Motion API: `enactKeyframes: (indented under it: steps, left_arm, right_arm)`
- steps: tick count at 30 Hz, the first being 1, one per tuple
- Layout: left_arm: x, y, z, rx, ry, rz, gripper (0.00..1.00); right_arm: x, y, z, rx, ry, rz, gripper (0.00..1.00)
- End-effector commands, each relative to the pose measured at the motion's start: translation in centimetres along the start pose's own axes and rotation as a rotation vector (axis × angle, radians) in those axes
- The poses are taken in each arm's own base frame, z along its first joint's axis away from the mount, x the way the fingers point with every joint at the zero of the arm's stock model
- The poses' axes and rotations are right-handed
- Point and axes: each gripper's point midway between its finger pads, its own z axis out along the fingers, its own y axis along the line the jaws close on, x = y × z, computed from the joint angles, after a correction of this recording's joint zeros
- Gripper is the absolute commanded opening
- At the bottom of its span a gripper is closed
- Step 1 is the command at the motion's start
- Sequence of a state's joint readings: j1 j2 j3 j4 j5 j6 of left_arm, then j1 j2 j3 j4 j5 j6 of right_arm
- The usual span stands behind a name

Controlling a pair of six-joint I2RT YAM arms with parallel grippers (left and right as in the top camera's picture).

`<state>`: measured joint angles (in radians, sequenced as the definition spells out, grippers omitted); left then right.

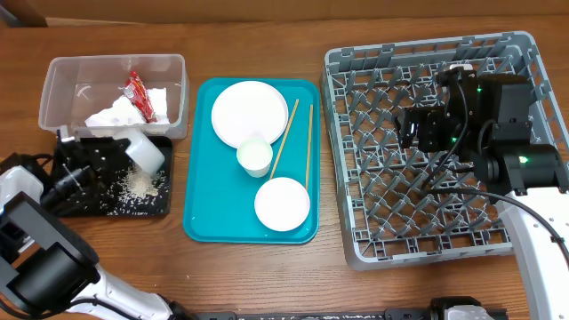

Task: Sort waste into correct bins and load items into the dishwasher
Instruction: 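Tip the rice bowl over the black tray to pour out the rice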

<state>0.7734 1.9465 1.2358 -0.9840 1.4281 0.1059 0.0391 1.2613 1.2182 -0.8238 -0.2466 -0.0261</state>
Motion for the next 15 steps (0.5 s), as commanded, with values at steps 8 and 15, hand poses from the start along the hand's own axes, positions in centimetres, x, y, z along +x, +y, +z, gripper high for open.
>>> enactKeyframes:
  steps: [8, 15]
  left_arm:
    - [-1.5, -2.1, -2.9, 0.165, -0.080, -0.228, 0.04]
    - [-1.9, -1.7, -3.0, 0.139, -0.087, -0.172, 0.04]
  right_arm:
    - [-1.1, 0.1, -0.6, 0.005, -0.031, -0.008, 1.00]
    - [-1.0, 0.1, -0.6, 0.005, -0.026, -0.007, 1.00]
